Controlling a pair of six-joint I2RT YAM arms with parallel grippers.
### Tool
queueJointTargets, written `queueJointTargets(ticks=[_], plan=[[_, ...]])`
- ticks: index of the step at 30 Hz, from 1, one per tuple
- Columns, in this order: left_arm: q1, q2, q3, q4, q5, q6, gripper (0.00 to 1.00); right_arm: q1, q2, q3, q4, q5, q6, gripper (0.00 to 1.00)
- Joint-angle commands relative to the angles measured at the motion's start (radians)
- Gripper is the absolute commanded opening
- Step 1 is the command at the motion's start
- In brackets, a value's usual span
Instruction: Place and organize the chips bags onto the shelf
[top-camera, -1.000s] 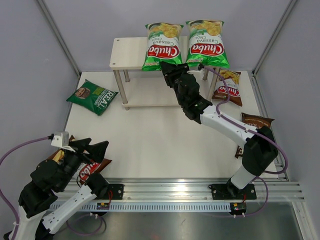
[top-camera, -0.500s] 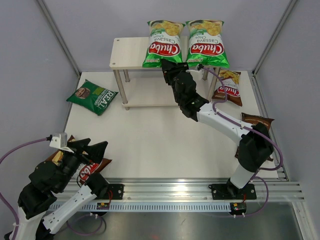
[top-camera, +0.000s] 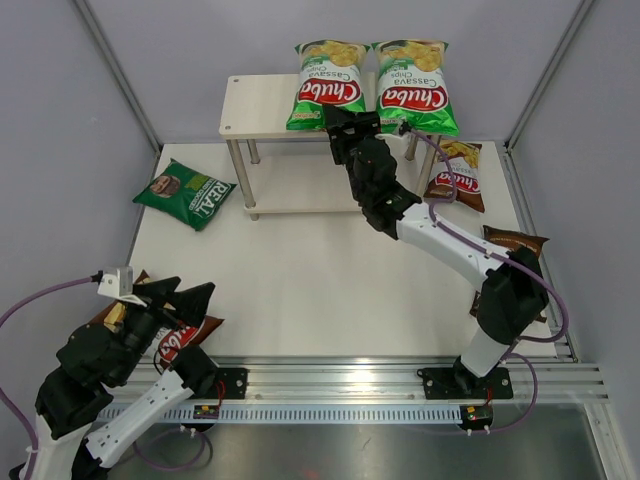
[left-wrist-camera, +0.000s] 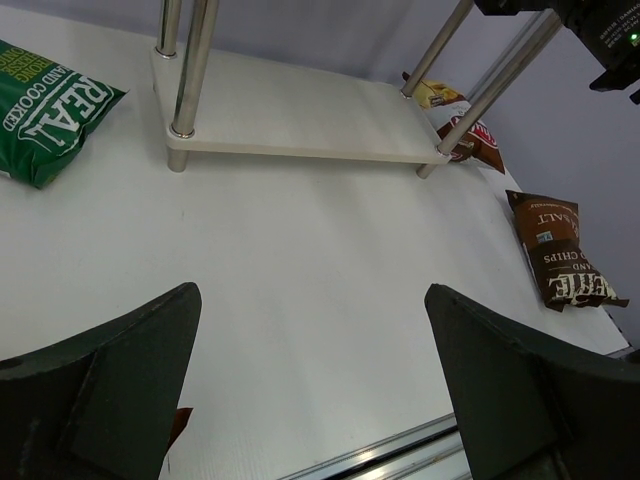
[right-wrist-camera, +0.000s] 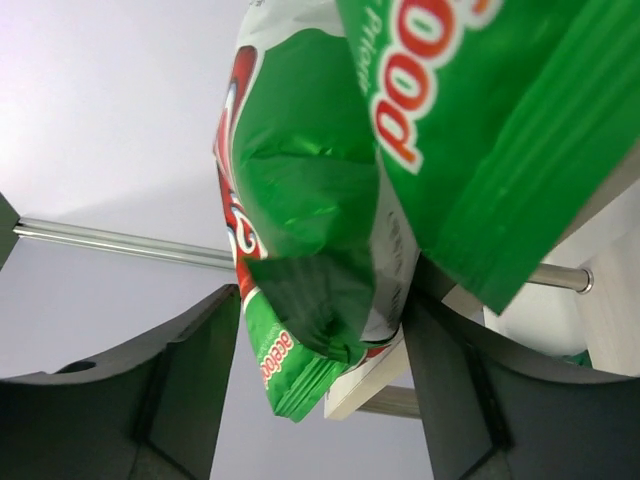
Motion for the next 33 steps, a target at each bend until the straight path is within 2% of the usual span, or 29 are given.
queueJointTargets(ticks=[1,3,7,9,16,21,23,25,26,29,30,31,33], plan=[[-0.004,-0.012,-0.003,0.036,-0.015,-0.004,0.99,-0.008,-0.067,-0.059,-0.029,0.016,-0.006,0.75],[-0.004,-0.004,0.0,0.032,-0.029,-0.006,0.99,-0.006,-0.101,-0.083,-0.024,-0.001,-0.006,0.84],[-0.004,0.069,0.017,0.001,-0.093,-0.033,0.99,0.007,-0.147,-0.146,-0.024,-0.024,-0.01,0.88],[-0.004,0.107,0.034,-0.031,-0.151,-0.061,0.99,0.01,-0.17,-0.175,-0.021,-0.047,-0.004,0.98],[-0.004,0.328,0.089,-0.128,-0.291,-0.161,0.99,0.041,-0.281,-0.302,-0.035,-0.098,-0.051,0.99],[0.004,0.518,0.08,-0.084,-0.301,-0.302,0.99,0.073,-0.463,-0.445,-0.038,-0.141,-0.18,0.99],[0.038,0.564,0.065,-0.027,-0.25,-0.323,0.99,0.076,-0.54,-0.533,-0.072,-0.147,-0.245,0.99],[0.183,0.603,0.043,0.037,-0.162,-0.321,0.99,0.076,-0.656,-0.612,-0.093,-0.177,-0.312,0.99],[0.331,0.612,0.011,0.118,-0.033,-0.311,0.99,0.076,-0.735,-0.635,-0.137,-0.202,-0.325,0.99],[0.543,0.657,-0.041,0.261,0.168,-0.319,0.99,0.076,-0.859,-0.74,-0.19,-0.263,-0.375,0.99],[0.641,0.669,-0.087,0.306,0.193,-0.331,0.99,0.078,-0.933,-0.766,-0.199,-0.309,-0.38,1.0],[0.677,0.69,-0.116,0.415,0.212,-0.36,0.99,0.076,-0.968,-0.818,-0.202,-0.34,-0.395,0.99],[0.771,0.724,-0.173,0.528,0.267,-0.397,0.99,0.076,-1.047,-0.861,-0.213,-0.436,-0.439,0.99]])
